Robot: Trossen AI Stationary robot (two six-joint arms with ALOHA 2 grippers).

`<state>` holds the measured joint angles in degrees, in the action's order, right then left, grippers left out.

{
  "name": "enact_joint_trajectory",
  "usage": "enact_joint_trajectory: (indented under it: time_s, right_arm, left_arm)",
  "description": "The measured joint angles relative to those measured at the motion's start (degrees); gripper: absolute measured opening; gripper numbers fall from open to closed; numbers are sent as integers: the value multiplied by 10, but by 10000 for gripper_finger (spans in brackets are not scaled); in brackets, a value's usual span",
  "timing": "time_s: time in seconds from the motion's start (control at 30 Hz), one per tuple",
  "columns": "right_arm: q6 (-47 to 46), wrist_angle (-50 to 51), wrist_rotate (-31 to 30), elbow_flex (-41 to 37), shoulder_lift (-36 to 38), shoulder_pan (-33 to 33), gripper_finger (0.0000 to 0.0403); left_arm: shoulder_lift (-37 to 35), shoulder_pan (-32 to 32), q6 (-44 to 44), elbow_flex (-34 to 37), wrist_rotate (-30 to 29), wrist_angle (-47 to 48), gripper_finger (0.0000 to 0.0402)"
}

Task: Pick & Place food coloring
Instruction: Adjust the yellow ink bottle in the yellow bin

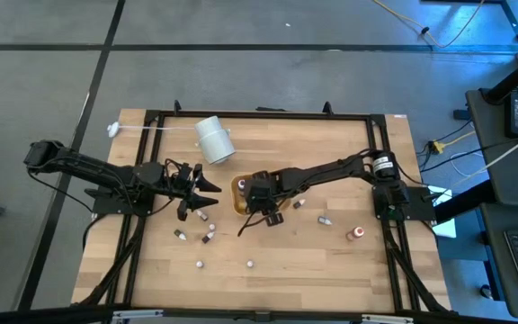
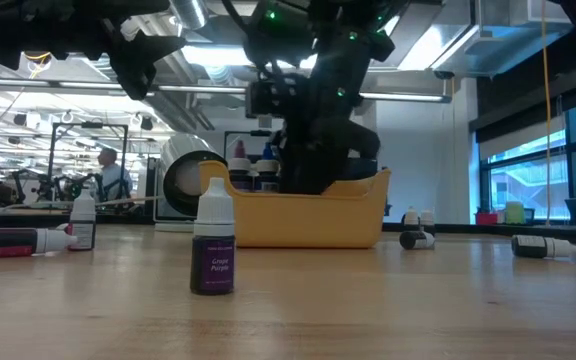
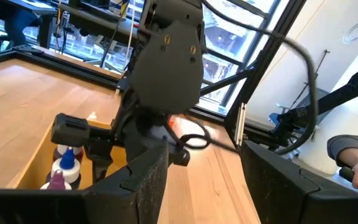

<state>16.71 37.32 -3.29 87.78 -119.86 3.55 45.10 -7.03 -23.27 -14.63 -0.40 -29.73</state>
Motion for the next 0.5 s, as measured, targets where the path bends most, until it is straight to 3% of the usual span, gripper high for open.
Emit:
enact_joint_trajectory:
  time_s: [0.5]
  right_arm:
    - [-12,-4,-9,0,-7,0,159]
  left_arm:
    - [0,0,0,0,0,0,196]
